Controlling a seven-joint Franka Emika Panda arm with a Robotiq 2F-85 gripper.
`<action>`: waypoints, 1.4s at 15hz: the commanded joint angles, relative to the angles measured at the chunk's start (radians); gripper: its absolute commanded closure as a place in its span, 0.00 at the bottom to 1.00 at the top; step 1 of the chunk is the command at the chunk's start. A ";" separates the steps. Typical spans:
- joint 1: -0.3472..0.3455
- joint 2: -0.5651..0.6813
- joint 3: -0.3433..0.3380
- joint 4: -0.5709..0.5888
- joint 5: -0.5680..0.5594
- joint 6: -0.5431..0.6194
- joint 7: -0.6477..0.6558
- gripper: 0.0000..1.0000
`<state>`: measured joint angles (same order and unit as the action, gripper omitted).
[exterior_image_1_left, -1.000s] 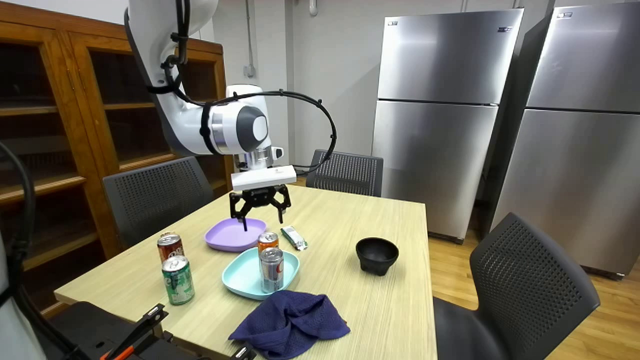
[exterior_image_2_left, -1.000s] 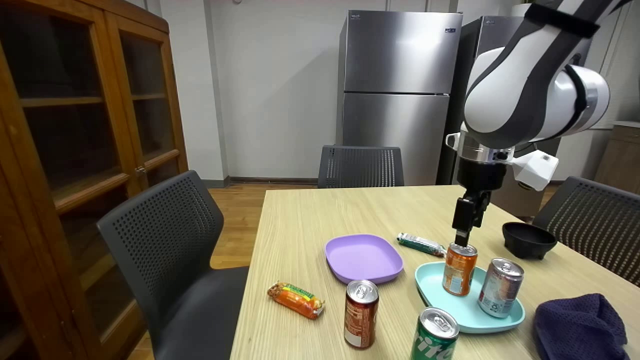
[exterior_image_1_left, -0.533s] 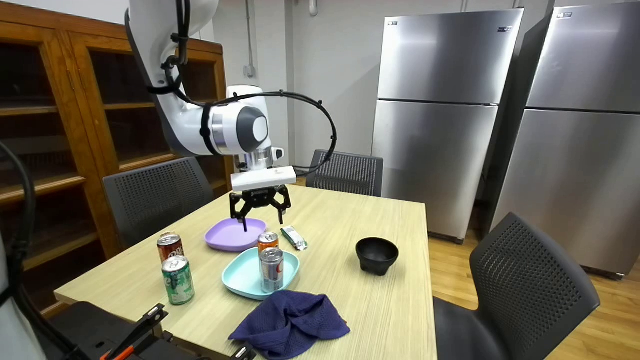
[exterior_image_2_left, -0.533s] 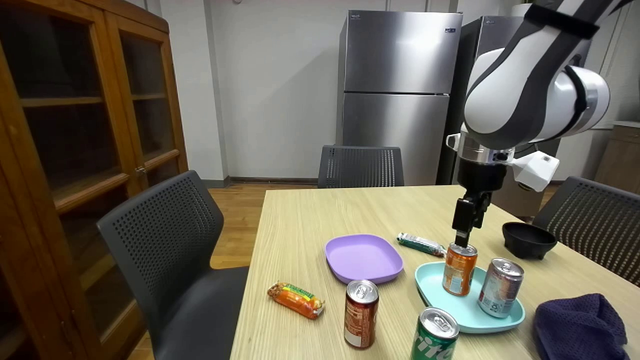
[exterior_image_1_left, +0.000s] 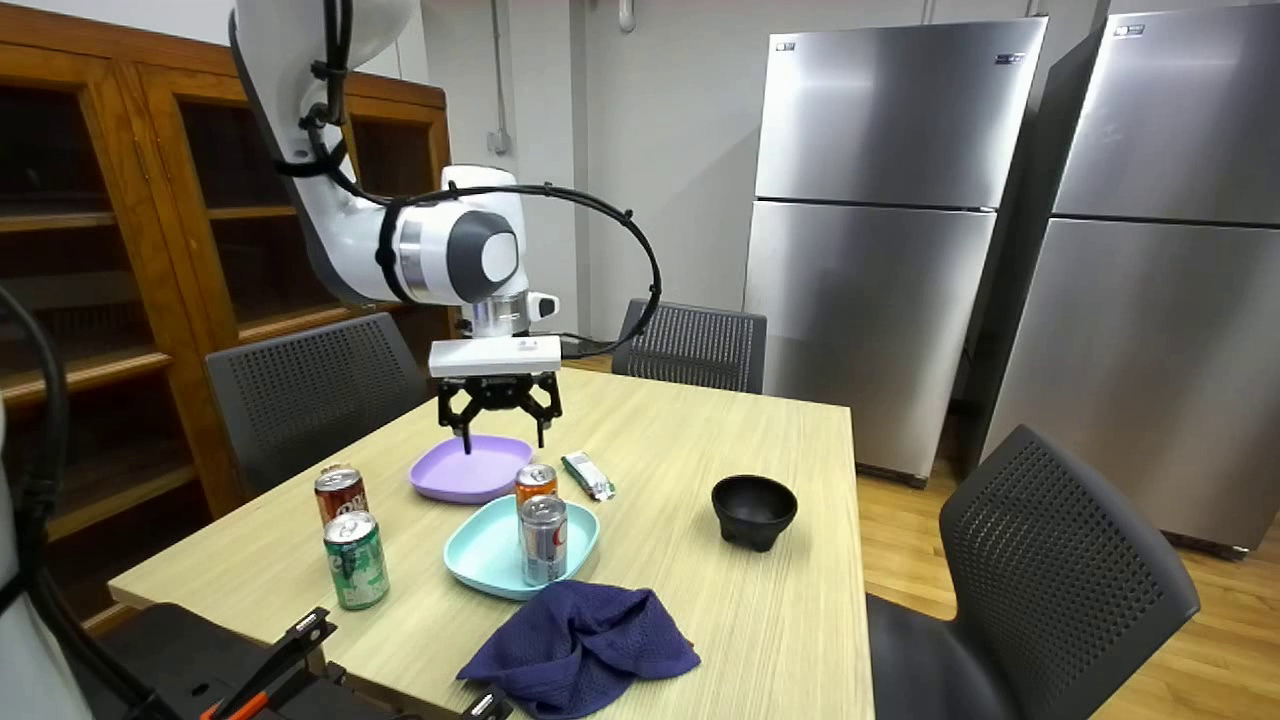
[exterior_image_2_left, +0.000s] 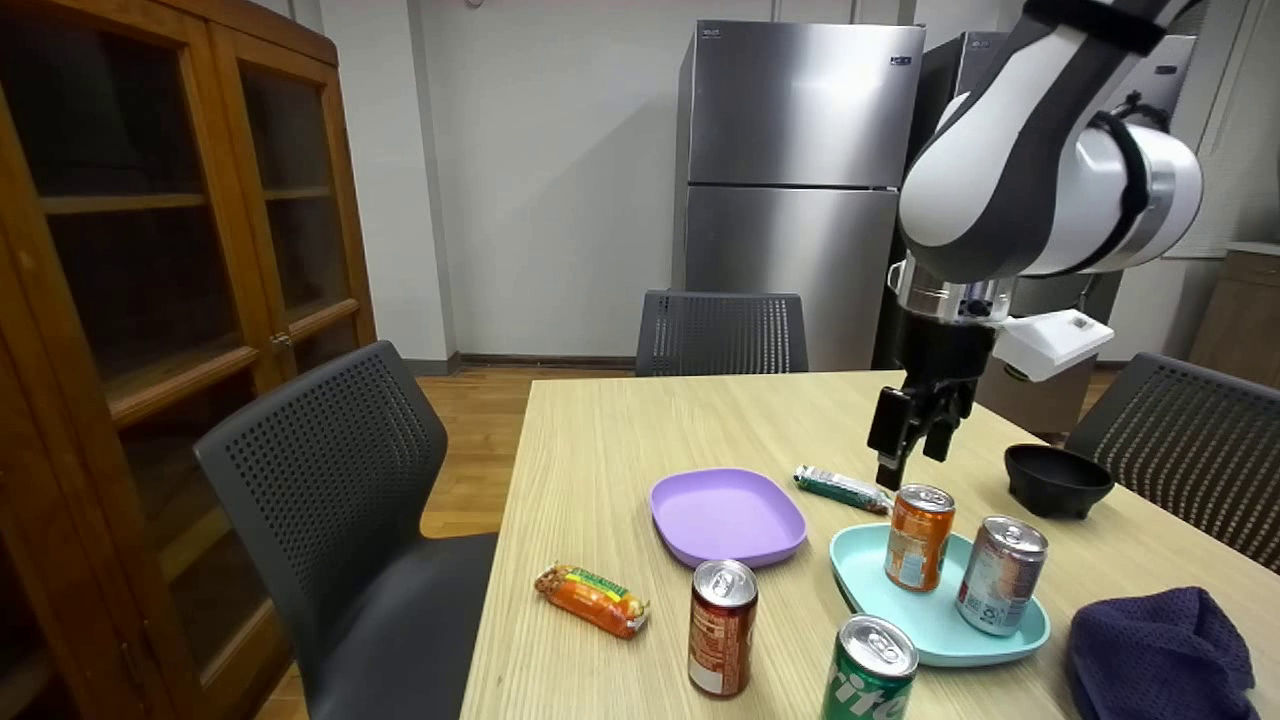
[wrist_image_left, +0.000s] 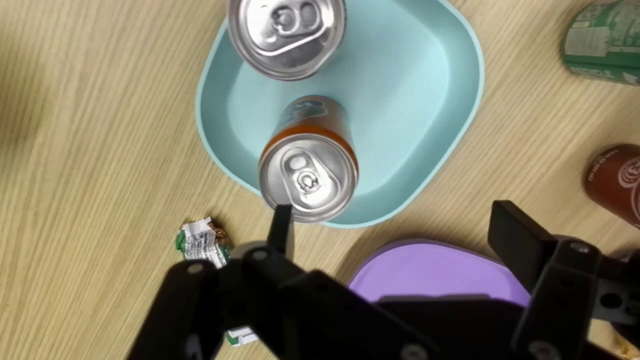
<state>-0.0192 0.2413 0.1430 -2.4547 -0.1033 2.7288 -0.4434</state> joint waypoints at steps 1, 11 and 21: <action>0.024 -0.073 0.038 -0.049 0.074 -0.018 0.040 0.00; 0.101 -0.098 0.115 -0.084 0.222 -0.032 0.069 0.00; 0.162 -0.076 0.183 -0.068 0.285 -0.028 0.079 0.00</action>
<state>0.1240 0.1846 0.3083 -2.5224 0.1705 2.7266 -0.3876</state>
